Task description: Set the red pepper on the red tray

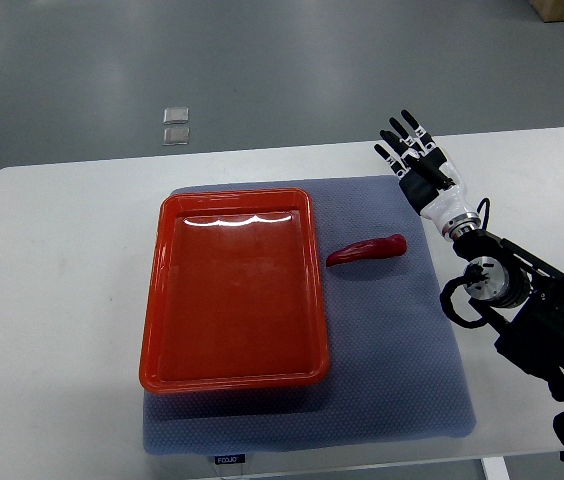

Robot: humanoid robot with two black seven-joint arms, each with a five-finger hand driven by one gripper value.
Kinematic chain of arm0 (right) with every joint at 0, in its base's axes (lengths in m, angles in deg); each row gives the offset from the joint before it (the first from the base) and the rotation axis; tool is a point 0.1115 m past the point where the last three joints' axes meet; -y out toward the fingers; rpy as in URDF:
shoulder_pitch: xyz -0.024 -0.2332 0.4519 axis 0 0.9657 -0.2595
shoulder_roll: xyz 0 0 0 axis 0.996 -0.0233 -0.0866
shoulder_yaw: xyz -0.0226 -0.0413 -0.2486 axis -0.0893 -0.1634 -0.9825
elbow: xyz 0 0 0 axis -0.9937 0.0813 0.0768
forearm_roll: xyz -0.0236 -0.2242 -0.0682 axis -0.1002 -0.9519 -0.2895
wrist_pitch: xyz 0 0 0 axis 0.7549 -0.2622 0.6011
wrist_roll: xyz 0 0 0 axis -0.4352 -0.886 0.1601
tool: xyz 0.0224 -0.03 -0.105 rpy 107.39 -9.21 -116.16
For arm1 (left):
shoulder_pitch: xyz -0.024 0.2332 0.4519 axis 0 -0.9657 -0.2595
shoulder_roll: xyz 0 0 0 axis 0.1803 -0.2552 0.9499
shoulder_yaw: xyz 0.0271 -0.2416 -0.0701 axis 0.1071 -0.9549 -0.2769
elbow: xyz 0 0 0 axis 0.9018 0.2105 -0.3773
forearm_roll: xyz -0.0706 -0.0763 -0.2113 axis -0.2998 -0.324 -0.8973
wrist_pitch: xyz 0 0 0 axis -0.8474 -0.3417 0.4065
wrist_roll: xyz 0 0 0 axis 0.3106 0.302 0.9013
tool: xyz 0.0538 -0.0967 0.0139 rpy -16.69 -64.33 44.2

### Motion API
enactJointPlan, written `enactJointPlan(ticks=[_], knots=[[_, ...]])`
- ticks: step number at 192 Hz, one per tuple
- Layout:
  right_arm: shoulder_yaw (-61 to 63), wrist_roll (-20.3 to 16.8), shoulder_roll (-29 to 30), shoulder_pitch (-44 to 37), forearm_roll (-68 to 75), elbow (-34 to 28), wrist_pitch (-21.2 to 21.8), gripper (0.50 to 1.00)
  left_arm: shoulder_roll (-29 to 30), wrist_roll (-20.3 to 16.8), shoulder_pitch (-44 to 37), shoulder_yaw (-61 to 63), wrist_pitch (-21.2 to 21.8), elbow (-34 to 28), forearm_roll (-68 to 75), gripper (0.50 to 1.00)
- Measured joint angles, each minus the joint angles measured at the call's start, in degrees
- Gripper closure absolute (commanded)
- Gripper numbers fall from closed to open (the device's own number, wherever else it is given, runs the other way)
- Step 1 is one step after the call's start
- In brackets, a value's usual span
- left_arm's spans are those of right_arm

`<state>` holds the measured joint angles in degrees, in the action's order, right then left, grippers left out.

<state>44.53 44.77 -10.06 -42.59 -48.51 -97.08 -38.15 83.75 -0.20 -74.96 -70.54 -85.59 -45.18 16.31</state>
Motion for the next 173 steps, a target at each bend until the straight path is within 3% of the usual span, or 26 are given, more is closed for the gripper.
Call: enactJointPlan(ticks=[95,133,173], knots=[[-2.2,-0.5,-1.8,-1.6,-3.3,-0.5,1.7,0.589,0.0,0.0,0.0,-0.5,-0.2,0.0,0.0,0.500],[-9.5,-1.1,-8.2,-7.3,-20.3,-2.5,4.2,0.589,0.0,0.0,0.0,-0.6,-0.3,0.4,0.0,0.500],[-23.3,-2.6,-17.7,-16.6,-41.0,-9.0,5.7,0.589,0.0,0.0,0.0,-0.5,-0.4,1.3,0.0,0.500]])
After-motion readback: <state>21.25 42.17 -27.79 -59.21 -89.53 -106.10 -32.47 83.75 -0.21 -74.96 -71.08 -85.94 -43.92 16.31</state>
